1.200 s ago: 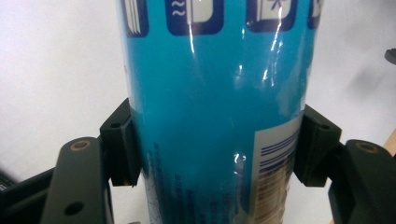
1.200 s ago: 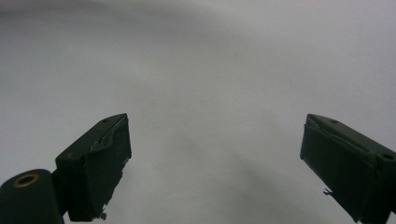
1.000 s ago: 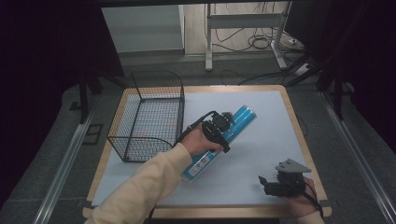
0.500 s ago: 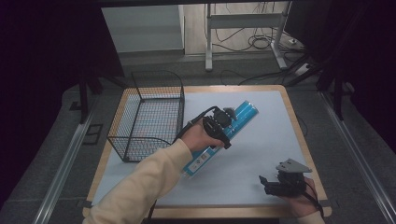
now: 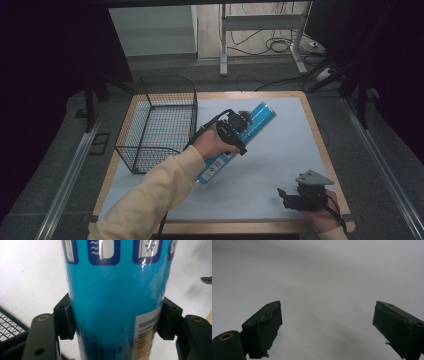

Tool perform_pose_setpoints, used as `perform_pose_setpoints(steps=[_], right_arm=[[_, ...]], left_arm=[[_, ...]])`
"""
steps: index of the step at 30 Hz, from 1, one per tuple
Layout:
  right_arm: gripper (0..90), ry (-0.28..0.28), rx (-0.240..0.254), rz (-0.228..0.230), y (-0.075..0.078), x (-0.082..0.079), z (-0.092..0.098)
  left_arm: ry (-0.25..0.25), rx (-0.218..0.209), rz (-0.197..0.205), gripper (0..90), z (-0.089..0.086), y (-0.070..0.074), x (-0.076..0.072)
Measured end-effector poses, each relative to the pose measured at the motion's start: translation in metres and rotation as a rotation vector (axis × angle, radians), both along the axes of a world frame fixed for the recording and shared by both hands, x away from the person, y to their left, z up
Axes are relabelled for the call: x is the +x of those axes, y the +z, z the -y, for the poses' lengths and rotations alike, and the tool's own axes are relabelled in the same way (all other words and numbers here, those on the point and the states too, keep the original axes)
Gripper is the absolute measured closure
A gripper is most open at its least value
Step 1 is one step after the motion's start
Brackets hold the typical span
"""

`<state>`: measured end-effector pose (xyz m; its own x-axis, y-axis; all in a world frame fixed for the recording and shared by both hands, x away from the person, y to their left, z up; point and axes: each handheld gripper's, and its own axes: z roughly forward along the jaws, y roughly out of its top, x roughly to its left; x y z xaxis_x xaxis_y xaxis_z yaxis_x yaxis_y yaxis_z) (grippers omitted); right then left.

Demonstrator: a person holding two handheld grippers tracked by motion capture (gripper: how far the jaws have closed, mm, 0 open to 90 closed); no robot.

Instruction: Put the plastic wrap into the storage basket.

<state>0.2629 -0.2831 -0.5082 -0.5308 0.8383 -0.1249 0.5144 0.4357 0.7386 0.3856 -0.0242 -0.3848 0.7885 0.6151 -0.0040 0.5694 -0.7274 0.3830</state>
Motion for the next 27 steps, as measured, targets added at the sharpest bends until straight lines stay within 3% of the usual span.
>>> perform_pose_setpoints(steps=[11, 14, 27], right_arm=[[8.8, -0.002, -0.001, 0.004, 0.000, 0.000, 0.001], [8.9, -0.001, 0.000, 0.006, 0.001, 0.000, 0.001], [8.9, -0.004, 0.005, 0.008, 0.001, 0.000, 0.000]], left_arm=[[0.008, -0.004, 0.025, 31.5, -0.001, 0.018, 0.005], [0.011, 0.007, 0.051, 31.6, -0.002, 0.023, 0.006], [0.014, 0.005, 0.075, 31.6, -0.005, 0.044, 0.013]])
